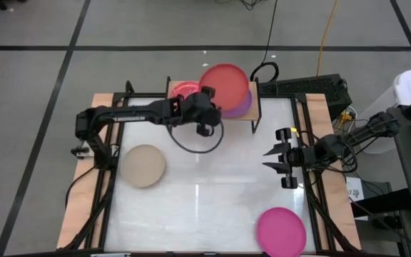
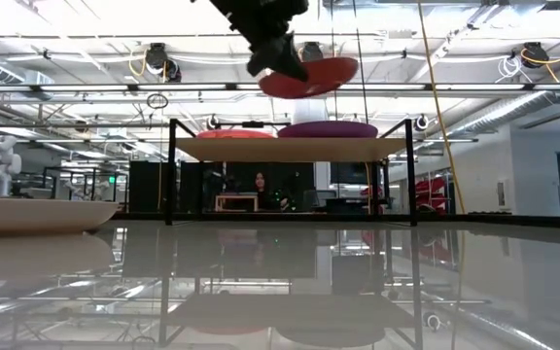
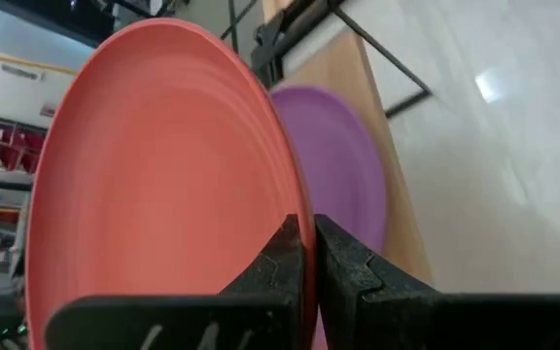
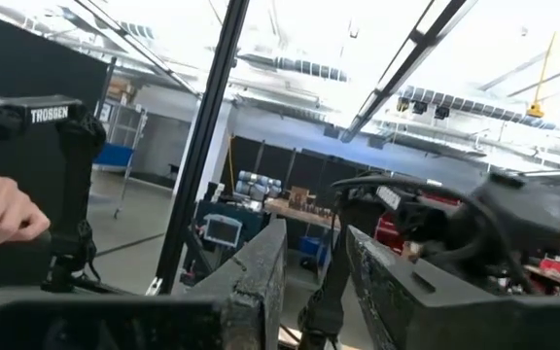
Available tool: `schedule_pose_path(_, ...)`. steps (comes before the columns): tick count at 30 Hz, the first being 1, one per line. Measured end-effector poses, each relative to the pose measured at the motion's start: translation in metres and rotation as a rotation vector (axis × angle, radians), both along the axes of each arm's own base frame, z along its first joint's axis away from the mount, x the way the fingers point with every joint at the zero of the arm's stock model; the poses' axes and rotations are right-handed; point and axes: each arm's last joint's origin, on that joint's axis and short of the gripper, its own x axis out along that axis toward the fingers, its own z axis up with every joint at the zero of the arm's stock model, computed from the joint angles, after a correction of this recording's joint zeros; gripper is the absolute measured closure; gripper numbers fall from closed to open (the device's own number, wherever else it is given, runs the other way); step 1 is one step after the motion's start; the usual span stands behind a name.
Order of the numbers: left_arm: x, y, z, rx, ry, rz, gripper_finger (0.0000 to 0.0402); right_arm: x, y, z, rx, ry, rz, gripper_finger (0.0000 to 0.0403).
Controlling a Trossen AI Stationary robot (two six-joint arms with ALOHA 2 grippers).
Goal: Place and stack plates onto a shelf
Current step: Stack the big orange plate on top of the big purple plate on the shelf
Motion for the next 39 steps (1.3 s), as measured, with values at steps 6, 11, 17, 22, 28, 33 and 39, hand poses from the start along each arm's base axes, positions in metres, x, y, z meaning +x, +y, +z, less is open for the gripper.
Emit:
schedule_pose_path(6,0.014,0.013,-0.009,-0.085,0.010,-0.032,0.0384,0.001,0.000,-0.001,-0.005,0.013,-0.002,0.0310)
schedule_pose_path(11,0.023,0.017,-0.025,-0.094,0.041,-0.045,0.0367,0.001,0.000,-0.002,-0.009,0.020,-0.003,0.0310)
schedule_pose_path(17,0.027,0.018,-0.029,-0.135,0.021,-0.012,0.0363,0.001,0.000,-0.003,-0.013,0.032,-0.002,0.0310)
schedule_pose_path(22,0.028,0.018,-0.027,-0.143,-0.013,0.000,0.0361,0.001,0.000,-0.003,-0.008,0.034,-0.003,0.0310)
schedule_pose_path(28,0.028,0.019,-0.027,-0.141,-0.015,0.002,0.0360,0.001,0.000,-0.003,-0.004,0.035,-0.002,0.0310)
schedule_pose_path(33,0.028,0.019,-0.027,-0.141,-0.015,0.004,0.0359,0.001,0.000,-0.004,0.002,0.036,0.000,0.0310)
schedule_pose_path(39,0.027,0.020,-0.027,-0.126,-0.011,0.013,0.0359,0.001,0.000,-0.004,0.002,0.036,0.000,0.0310)
